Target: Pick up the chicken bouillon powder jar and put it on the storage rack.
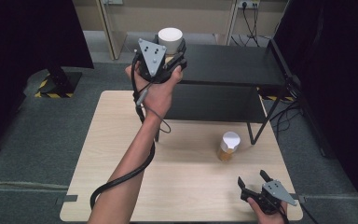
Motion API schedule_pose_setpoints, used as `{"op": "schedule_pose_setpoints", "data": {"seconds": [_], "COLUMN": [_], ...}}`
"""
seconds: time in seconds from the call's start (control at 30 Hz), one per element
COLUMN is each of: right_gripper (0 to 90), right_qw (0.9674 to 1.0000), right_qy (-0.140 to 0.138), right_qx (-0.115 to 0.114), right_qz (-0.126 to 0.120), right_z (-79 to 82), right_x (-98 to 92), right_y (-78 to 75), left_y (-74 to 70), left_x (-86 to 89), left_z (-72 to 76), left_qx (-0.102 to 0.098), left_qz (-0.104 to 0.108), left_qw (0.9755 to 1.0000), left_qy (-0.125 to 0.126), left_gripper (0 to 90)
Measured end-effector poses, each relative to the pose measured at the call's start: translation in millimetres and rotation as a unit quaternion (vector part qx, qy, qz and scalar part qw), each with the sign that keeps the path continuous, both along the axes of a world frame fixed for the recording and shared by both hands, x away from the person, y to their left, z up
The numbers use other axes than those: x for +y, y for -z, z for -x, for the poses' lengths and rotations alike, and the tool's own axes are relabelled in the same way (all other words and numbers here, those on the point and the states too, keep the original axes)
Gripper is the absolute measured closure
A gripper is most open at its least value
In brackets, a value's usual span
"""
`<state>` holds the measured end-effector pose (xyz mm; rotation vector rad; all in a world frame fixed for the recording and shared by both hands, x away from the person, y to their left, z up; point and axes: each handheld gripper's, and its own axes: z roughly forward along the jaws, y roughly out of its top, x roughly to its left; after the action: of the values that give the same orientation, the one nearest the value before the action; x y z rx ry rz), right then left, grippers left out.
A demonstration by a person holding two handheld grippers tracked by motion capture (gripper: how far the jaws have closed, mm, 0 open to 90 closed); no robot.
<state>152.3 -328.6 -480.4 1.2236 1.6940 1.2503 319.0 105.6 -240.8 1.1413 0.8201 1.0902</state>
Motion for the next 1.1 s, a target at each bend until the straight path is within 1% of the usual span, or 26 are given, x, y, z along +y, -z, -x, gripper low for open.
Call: {"op": "schedule_pose_setpoints", "data": {"seconds": [0.07, 0.27, 0.5, 0.57, 0.67, 0.83, 1.0, 1.1], "right_gripper": [8.7, 8.7, 8.7, 8.7, 8.7, 8.7, 8.7, 8.7], "right_qw": [1.0, 1.0, 1.0, 1.0, 1.0, 1.0, 1.0, 1.0], "right_qy": [0.0, -0.001, -0.003, -0.003, -0.003, -0.005, -0.006, -0.006], "right_qx": [-0.001, -0.001, -0.002, -0.002, -0.002, -0.001, -0.001, -0.001], "right_qz": [0.001, 0.001, 0.003, 0.003, 0.003, 0.005, 0.006, 0.007], "right_z": [0.2, 0.3, 0.7, 0.6, 0.6, 0.3, 0.4, 0.2], "right_x": [0.1, 0.4, 1.1, 0.9, 0.9, 1.1, 1.6, 2.0], "right_y": [0.1, 0.1, 0.3, 0.3, 0.3, -0.2, -0.2, -0.5], "left_y": [-0.6, -3.9, -6.2, -7.7, -7.4, -5.9, -2.6, -2.4], "left_x": [-0.4, -2.0, -5.1, -6.1, -7.1, -8.0, -9.5, -7.6], "left_z": [-2.7, -9.0, -16.8, -18.2, -21.1, -25.6, -28.2, -28.1], "left_qx": [0.0, 0.003, 0.003, 0.006, 0.006, 0.01, 0.012, 0.01], "left_qz": [0.003, -0.004, -0.005, -0.01, -0.011, -0.014, 0.001, -0.005], "left_qw": [1.0, 1.0, 0.9999, 0.9998, 0.9998, 0.9996, 0.9997, 0.9998], "left_qy": [0.0, -0.007, -0.012, -0.015, -0.016, -0.021, -0.023, -0.017], "left_gripper": [33.8, 33.9, 33.8, 33.8, 33.8, 33.8, 33.8, 33.4]}}
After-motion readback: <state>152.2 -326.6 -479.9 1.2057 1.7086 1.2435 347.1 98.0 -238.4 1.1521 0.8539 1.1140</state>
